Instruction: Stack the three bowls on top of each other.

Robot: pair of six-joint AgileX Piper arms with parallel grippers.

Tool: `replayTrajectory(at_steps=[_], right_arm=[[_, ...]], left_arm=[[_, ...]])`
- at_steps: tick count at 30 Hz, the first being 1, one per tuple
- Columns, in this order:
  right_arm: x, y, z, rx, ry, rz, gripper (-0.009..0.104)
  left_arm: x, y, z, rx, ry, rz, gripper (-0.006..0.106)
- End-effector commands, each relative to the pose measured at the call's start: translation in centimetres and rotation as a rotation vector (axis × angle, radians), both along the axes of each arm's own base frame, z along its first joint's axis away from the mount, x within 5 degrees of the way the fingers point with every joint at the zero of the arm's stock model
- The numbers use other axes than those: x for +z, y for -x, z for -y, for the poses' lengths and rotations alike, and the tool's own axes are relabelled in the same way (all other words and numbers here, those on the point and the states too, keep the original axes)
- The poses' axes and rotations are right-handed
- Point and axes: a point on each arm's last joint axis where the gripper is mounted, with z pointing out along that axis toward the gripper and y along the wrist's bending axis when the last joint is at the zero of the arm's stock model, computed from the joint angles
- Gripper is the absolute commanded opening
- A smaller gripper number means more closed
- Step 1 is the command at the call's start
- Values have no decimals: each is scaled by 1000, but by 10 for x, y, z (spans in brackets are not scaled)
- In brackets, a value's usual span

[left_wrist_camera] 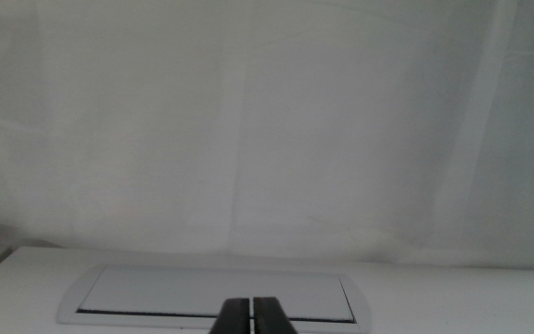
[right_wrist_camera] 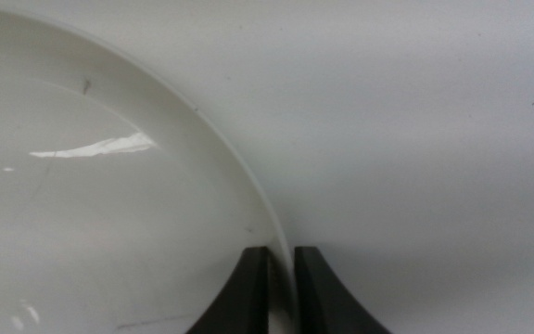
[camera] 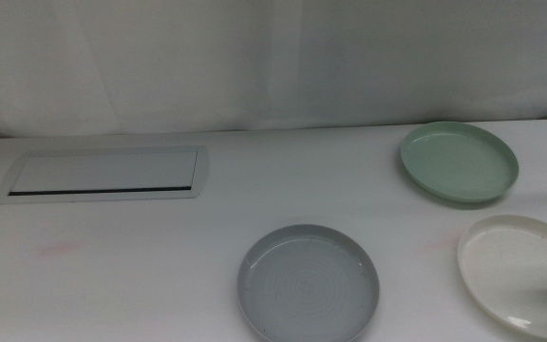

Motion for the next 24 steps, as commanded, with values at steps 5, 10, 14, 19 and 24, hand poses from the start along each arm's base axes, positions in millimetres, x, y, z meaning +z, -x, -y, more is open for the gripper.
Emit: replayTrajectory(at_steps=[5,10,14,19,24], right_arm=[[-13,3,-3,-11,-14,-41,-3],[-2,2,-3,-12,-9,1,-3],[11,4,-3,-12,-3,43,-3],[32,9,-4,-15,5,101,-3],[54,17,-5,-18,12,156,-3]], left_arm=[[-7,2,0,-1,14,14,-3],[-7,2,0,-1,14,14,-3],[-7,2,0,-1,14,14,-3],[-7,2,0,-1,14,14,-3],[-7,2,0,-1,14,12,-3]])
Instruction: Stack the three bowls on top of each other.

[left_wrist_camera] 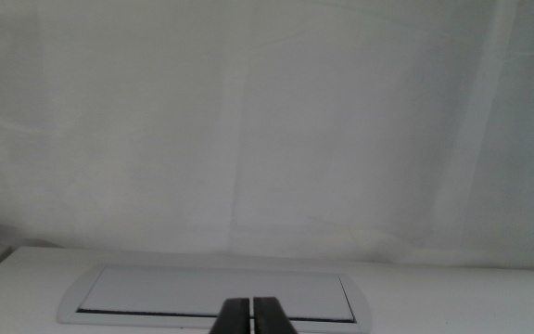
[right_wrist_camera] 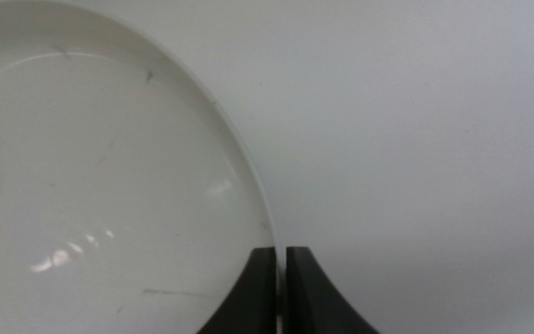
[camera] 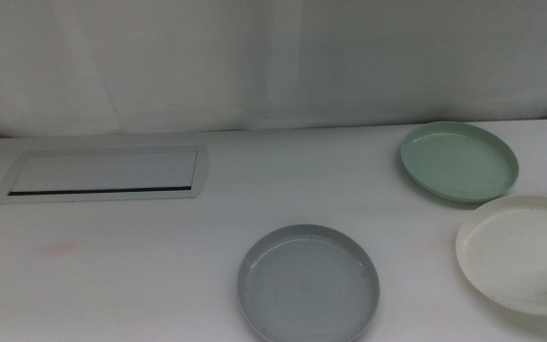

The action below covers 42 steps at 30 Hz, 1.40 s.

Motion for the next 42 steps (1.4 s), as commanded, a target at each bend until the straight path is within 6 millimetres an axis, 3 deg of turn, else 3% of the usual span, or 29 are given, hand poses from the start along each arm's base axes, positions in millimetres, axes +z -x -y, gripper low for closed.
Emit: replayTrajectory(at_steps=[1,11,16,21,26,34,42], right_arm=[[12,7,-1,2,10,24,-3],[51,32,-4,2,25,105,-3],[81,45,-8,8,7,160,-3],[120,42,-25,83,-142,242,-3],[141,38,-51,193,-225,288,-3],[127,26,-108,328,-311,249,-3],[89,8,-162,428,-334,161,-3]], left_arm=[[-7,2,0,-1,14,12,-3],[-7,2,0,-1,14,13,-3],[-7,2,0,-1,14,13,-3],[-7,2,0,-1,14,13,-3],[-7,2,0,-1,14,13,-3],[-7,2,0,-1,14,13,-3],[-7,2,0,-1,14,13,-3]])
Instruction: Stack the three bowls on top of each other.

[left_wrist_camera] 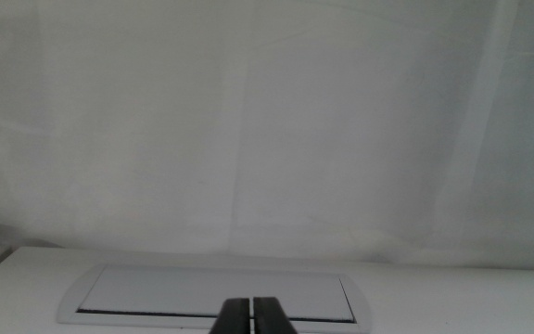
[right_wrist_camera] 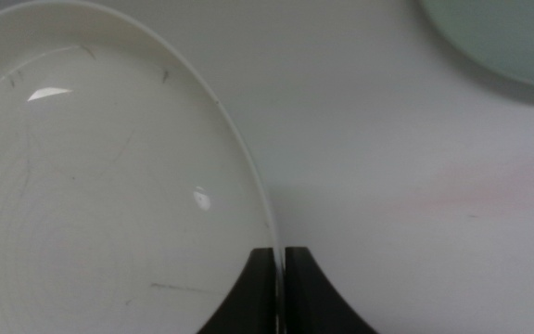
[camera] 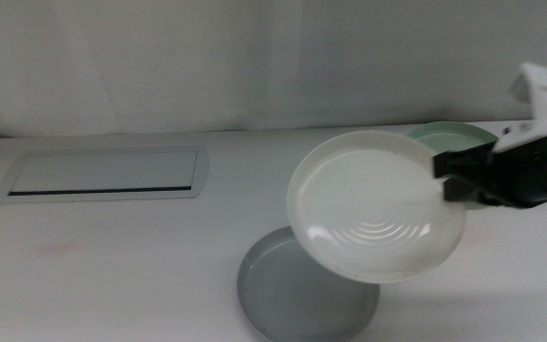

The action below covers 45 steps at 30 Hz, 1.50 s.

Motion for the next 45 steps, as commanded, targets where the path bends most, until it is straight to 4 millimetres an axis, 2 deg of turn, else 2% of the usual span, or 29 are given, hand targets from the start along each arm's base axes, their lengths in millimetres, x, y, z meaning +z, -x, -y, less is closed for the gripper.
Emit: replayTrajectory(at_steps=[1,5,10,21,27,34,40,43,45], right_arm=[[-9,-7,-14,16,-5,11,-3],[-30,-14,-30,32,8,-31,-3],[-51,-20,-41,40,27,-69,-3],[-100,-23,-76,84,67,-137,-3],[-111,-28,-85,101,82,-143,-3],[-123,-28,-84,130,136,-181,-3],[-124,-27,-84,136,143,-185,-2],[-124,-28,-83,150,158,-173,6],[-123,-28,-83,162,170,-169,20]], left_arm=[[-7,2,0,-1,14,13,-3],[-7,2,0,-1,14,13,-3],[-7,2,0,-1,14,13,-3],[-7,2,0,-1,14,13,-3],[-7,2,0,-1,14,13,-3],[-7,2,0,-1,14,13,-3],[-7,2,0,-1,14,13,-3],[-7,2,0,-1,14,13,-3],[-7,2,0,-1,14,13,-3]])
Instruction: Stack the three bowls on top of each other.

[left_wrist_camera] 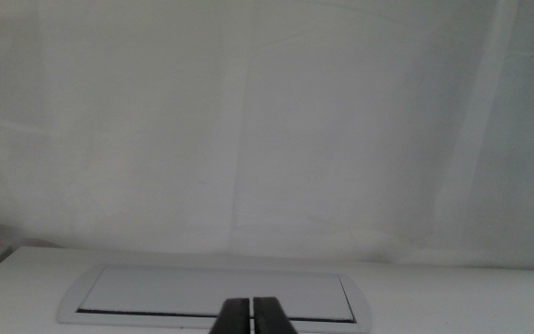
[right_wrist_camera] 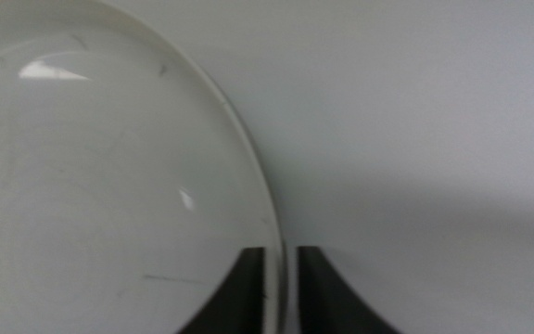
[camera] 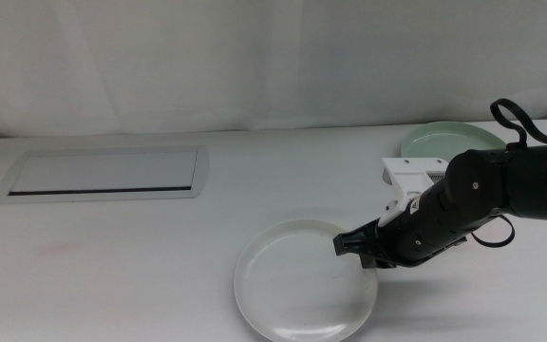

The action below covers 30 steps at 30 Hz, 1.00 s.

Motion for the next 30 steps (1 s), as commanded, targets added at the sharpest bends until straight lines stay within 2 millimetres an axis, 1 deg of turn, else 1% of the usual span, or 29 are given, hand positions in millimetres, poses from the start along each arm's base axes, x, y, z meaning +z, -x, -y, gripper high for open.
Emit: replayTrajectory(at_steps=[1,6,7,11,14,16,18,20,21,22,24,27,28,30], right_arm=[[0,0,-1,36,24,3,29],[12,-7,-6,91,35,14,98],[17,-8,-7,113,41,16,103],[38,-14,-9,193,94,33,103],[64,-18,-6,226,147,66,103],[86,-20,2,202,167,100,103],[104,-21,14,182,179,130,103],[126,-19,35,138,185,170,103],[169,-7,91,7,223,217,103],[180,-1,107,-29,245,239,103],[201,13,135,-96,298,291,103],[232,43,174,-210,387,368,103],[241,55,185,-246,416,382,103],[253,76,197,-299,436,400,103]], left_arm=[[-7,2,0,-1,14,13,-3],[-7,2,0,-1,14,13,-3],[-7,2,0,-1,14,13,-3],[-7,2,0,-1,14,13,-3],[-7,2,0,-1,12,13,-3],[-7,2,0,-1,12,13,-3],[-7,2,0,-1,12,13,-3],[-7,2,0,-1,12,13,-3],[-7,2,0,-1,12,13,-3],[-7,2,0,-1,12,13,-3],[-7,2,0,-1,12,13,-3],[-7,2,0,-1,12,13,-3],[-7,2,0,-1,12,13,-3],[-7,2,0,-1,12,13,-3]])
